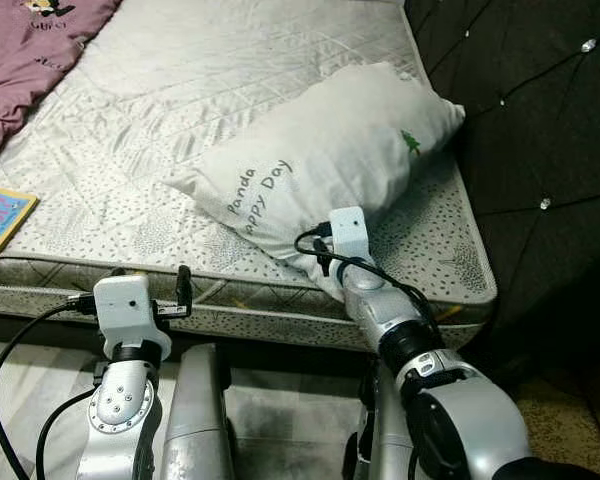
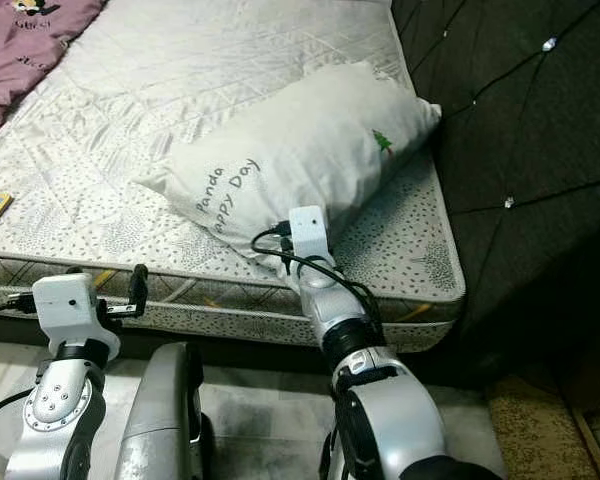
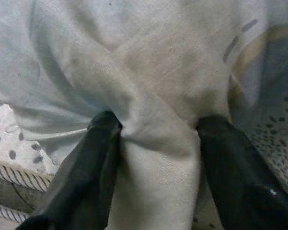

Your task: Clean up the room

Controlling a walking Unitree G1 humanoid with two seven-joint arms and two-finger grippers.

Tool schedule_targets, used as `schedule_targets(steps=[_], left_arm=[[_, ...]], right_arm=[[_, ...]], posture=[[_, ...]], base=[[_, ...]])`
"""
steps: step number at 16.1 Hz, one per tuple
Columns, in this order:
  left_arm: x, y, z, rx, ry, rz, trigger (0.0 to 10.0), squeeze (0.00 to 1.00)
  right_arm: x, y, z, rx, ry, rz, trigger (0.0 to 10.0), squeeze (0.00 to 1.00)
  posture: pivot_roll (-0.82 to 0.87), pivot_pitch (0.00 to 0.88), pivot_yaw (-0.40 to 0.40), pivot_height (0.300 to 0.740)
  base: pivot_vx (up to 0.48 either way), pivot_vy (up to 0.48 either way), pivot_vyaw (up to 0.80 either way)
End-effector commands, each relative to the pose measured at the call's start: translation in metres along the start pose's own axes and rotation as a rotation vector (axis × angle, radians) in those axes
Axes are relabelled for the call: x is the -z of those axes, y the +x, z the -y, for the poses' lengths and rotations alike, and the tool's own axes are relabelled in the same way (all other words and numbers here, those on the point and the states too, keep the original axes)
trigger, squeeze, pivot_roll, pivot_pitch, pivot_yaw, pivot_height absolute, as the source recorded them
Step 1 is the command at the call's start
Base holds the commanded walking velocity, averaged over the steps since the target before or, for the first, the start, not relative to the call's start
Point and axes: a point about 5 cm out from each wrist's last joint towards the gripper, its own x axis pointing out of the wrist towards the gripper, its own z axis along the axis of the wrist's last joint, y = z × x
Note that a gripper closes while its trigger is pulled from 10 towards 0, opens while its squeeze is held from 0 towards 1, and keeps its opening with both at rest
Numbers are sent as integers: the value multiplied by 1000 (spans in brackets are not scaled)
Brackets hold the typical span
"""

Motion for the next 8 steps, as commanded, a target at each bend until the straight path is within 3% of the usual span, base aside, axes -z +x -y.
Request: schedule_targets(steps=[1,3,5,8], left_arm=[[0,2,3,11,0,-2,10000,0],[0,4,4,18,-3,-2,10000,0],[0,5,7,30,-7,-1,10000,0],[-1,6,9,38,-9,2,10000,0]], right_arm=[[9,0,4,9,11,-40,2902,0],[19,-3,-14,-78,51,-80,0,0],[17,-6,-33,-149,75,-73,0,0],[6,-7,-49,-207,133,-43,0,0]], posture=[[69,82,-38,549],[66,79,-33,549],[66,78,-32,549],[70,72,-31,549]], base=[[0,0,0],[0,0,0],[0,0,0],[0,0,0]])
